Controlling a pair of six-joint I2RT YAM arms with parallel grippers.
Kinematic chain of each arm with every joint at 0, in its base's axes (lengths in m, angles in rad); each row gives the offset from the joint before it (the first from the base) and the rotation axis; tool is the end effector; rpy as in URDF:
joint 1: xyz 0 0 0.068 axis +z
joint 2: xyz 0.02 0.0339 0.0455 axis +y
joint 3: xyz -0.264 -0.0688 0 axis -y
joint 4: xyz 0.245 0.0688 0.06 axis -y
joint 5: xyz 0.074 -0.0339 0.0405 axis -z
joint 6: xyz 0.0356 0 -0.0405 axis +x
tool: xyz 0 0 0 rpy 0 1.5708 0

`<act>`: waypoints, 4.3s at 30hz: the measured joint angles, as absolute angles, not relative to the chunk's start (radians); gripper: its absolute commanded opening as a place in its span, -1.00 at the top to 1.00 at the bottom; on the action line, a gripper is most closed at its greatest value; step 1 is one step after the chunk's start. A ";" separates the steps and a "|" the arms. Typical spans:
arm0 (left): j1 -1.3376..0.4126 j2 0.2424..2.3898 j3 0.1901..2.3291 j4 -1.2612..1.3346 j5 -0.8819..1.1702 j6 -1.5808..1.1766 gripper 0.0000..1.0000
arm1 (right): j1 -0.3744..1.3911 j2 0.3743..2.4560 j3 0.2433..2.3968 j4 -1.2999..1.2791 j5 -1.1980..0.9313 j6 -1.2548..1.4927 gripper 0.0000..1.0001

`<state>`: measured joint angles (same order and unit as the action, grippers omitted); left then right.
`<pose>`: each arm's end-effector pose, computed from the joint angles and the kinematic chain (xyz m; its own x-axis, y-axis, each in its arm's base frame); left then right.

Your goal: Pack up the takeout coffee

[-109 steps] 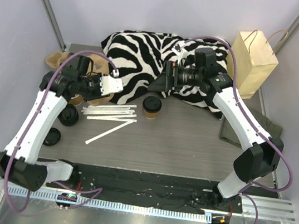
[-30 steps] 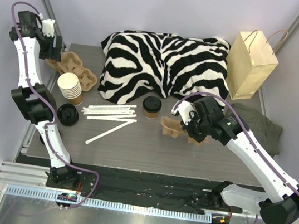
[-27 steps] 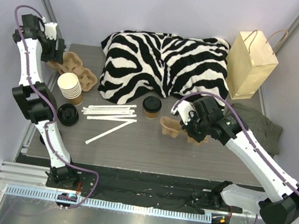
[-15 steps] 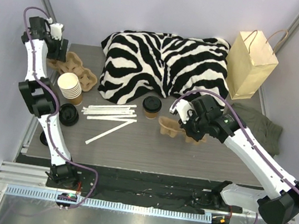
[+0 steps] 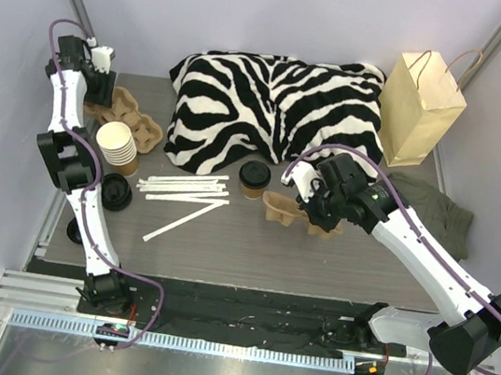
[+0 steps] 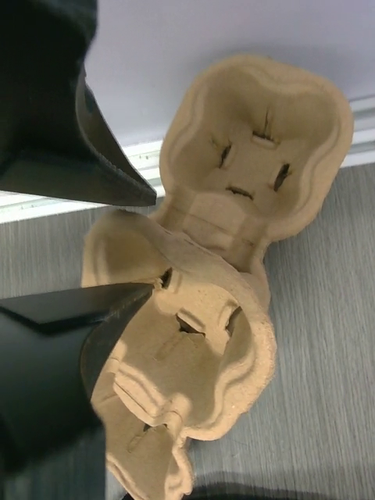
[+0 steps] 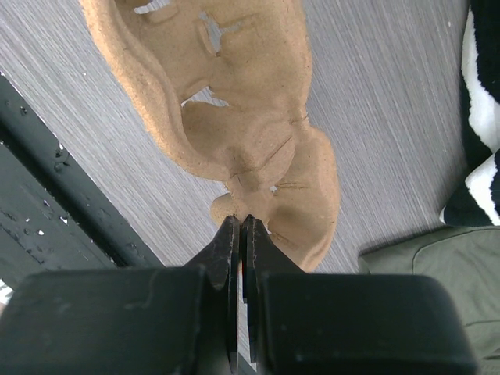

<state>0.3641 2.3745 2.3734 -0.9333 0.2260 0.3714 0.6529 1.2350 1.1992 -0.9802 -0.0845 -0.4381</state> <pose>0.4885 0.1776 0.2690 -0.7811 0.0808 -0.6192 0.0653 0.9967 0.0478 0.1870 0.1468 0.3209 -0.3396 -0.7919 -0.5075 -0.8666 0.4732 -0.1585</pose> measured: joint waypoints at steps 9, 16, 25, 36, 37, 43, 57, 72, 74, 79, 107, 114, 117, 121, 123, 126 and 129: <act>0.352 2.399 2.376 -0.932 0.243 0.341 1.00 | 0.653 1.241 1.220 -0.980 -0.084 -0.437 0.98; 0.348 2.352 2.378 -0.931 0.272 0.247 1.00 | 0.653 1.242 1.224 -0.981 -0.084 -0.437 0.98; 0.347 2.096 2.371 -0.850 0.139 0.138 1.00 | 0.653 1.242 1.254 -0.981 -0.087 -0.434 0.98; 0.365 2.053 2.372 -0.837 -0.019 0.177 1.00 | 0.653 1.282 1.348 -0.996 -0.092 -0.419 0.98; 0.368 2.074 2.372 -0.849 -0.019 0.191 0.99 | 0.653 1.282 1.349 -0.996 -0.092 -0.416 0.98; 0.378 2.172 2.373 -0.919 -0.019 0.283 0.91 | 0.653 1.282 1.349 -1.003 -0.092 -0.414 0.98; 0.400 2.205 2.420 -0.943 -0.011 0.380 0.86 | 0.653 1.283 1.348 -1.003 -0.096 -0.413 0.97; 0.400 2.263 2.422 -0.930 0.011 0.442 -0.02 | 0.653 1.304 1.348 -1.004 -0.097 -0.411 0.98; 0.399 2.263 2.422 -0.924 0.010 0.453 -0.20 | 0.653 1.305 1.348 -1.003 -0.097 -0.411 0.98; 0.395 2.263 2.429 -0.904 -0.012 0.461 -0.44 | 0.653 1.305 1.348 -1.003 -0.097 -0.411 0.98; 0.212 1.493 2.027 -1.075 0.434 0.270 -0.99 | 1.017 1.390 1.072 -0.671 0.029 -0.498 0.98; 0.216 1.385 1.730 -1.093 0.505 0.218 -1.00 | 1.119 1.548 1.066 -0.521 0.157 -0.497 0.45; 0.216 1.373 1.676 -1.096 0.528 0.201 -0.99 | 1.136 1.611 1.092 -0.510 0.175 -0.480 -0.41; 0.216 1.339 1.619 -1.090 0.567 0.179 -0.99 | 1.140 1.629 1.174 -0.582 0.154 -0.491 -0.62; 0.216 1.323 1.596 -1.088 0.591 0.166 -0.99 | 1.137 1.623 1.243 -0.645 0.129 -0.499 -0.63; 0.216 1.312 1.559 -1.080 0.653 0.154 -0.98 | 1.105 1.597 1.407 -0.770 0.060 -0.498 -0.66; 0.190 1.311 1.523 -1.078 0.693 0.166 -0.96 | 0.992 1.559 1.584 -0.861 -0.044 -0.485 -0.71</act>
<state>0.1902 1.3113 1.5230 -1.0779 0.6933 0.1658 0.9920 1.5593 1.5845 -0.8612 -0.0437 -0.4850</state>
